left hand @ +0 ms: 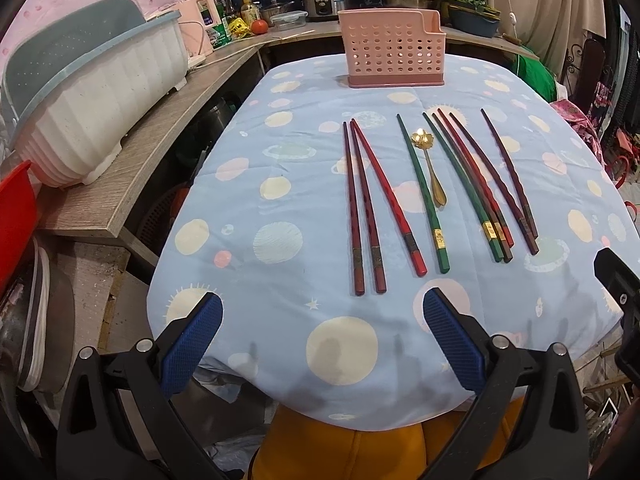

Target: Organize utensils

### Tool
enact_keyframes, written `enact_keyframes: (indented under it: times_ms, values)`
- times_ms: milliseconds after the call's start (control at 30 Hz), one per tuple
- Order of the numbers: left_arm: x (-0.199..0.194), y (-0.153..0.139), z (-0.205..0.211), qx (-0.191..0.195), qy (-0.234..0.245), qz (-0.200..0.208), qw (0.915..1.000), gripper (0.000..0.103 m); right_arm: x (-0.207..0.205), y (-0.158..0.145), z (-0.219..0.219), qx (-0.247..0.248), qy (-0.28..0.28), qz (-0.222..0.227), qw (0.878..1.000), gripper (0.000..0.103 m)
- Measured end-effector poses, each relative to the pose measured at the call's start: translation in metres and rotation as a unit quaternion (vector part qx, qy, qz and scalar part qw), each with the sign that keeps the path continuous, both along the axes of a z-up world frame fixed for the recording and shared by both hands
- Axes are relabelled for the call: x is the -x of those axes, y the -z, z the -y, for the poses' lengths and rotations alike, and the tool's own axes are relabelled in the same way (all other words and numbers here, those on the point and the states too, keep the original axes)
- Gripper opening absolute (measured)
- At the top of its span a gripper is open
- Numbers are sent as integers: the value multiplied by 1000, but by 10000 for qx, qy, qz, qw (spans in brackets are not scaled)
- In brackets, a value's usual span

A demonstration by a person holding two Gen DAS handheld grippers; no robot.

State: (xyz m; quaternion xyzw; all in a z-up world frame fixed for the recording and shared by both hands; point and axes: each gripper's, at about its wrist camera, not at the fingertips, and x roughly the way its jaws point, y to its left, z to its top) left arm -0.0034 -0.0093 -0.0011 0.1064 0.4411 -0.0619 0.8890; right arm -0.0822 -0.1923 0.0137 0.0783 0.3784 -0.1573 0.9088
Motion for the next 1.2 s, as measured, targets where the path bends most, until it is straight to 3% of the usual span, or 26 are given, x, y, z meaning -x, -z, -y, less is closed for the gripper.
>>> enact_keyframes:
  times_ms: [500, 600, 800, 967, 1200]
  values:
    - [-30, 17, -17, 258, -231, -196, 9992, 96, -24, 14, 17, -71, 56, -67, 9999, 96]
    - [-42, 25, -23, 360, -301, -299, 9985, 90, -36, 20, 22, -117, 78, -96, 9999, 95]
    - [-58, 41, -19, 467, -267, -507, 9973, 82, -63, 36, 27, -187, -26, -228, 9996, 77]
    - [-64, 48, -17, 440, -199, -523, 9975, 81, -80, 53, 30, -387, -73, -414, 9984, 52]
    - [-68, 54, -15, 501, -113, -660, 9965, 69, -90, 66, 30, -486, -94, -559, 9972, 37]
